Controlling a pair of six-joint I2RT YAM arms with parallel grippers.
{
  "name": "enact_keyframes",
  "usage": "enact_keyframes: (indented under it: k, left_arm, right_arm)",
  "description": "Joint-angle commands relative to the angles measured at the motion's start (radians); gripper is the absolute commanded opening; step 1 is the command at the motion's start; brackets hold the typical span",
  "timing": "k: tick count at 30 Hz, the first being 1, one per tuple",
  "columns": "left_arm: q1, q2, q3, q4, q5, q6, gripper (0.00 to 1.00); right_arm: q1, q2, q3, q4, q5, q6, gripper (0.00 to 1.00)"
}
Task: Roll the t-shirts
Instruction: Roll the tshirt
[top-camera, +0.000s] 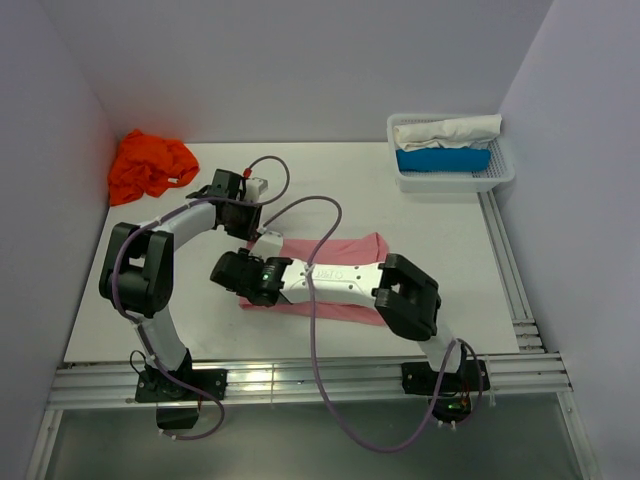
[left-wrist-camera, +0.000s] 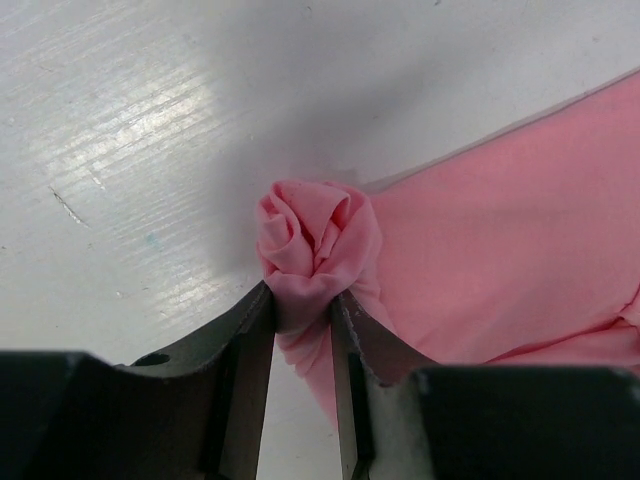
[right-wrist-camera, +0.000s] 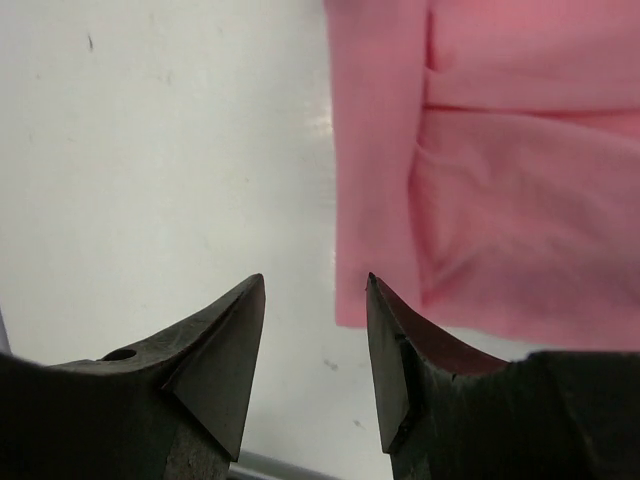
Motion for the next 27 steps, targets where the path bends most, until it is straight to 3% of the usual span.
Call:
enact_keyframes:
  k: [1,5,11,20,27]
  left_arm:
    - [-0.010,-0.050,-0.007,0.035,-0.018,-0.005,0.34]
    - [-0.011,-0.050,-0.005,0.033,-0.016,-0.005,0.34]
    - [-0.013,-0.048,-0.005,0.030,-0.018,-0.002,0.34]
    - [-0.014,-0.047,0.006,0.026,-0.019,-0.002,0.36]
    - [-0.014,-0.050,0.018,0.016,-0.015,0.001,0.47]
  right_arm:
    - [-0.001,0.086,0.134,-0.173,0.112,-0.065,0.52]
    - [-0.002,0.203,0.307,-0.256,0.147,-0.088,0.52]
    - [-0.004,0.298,0.426,-0.305,0.152,-0.117,0.52]
    - [-0.001,0.324,0.438,-0.388,0.127,-0.078,0.51]
    - [0.003,0.346,0.432,-0.376,0.078,-0.101,0.52]
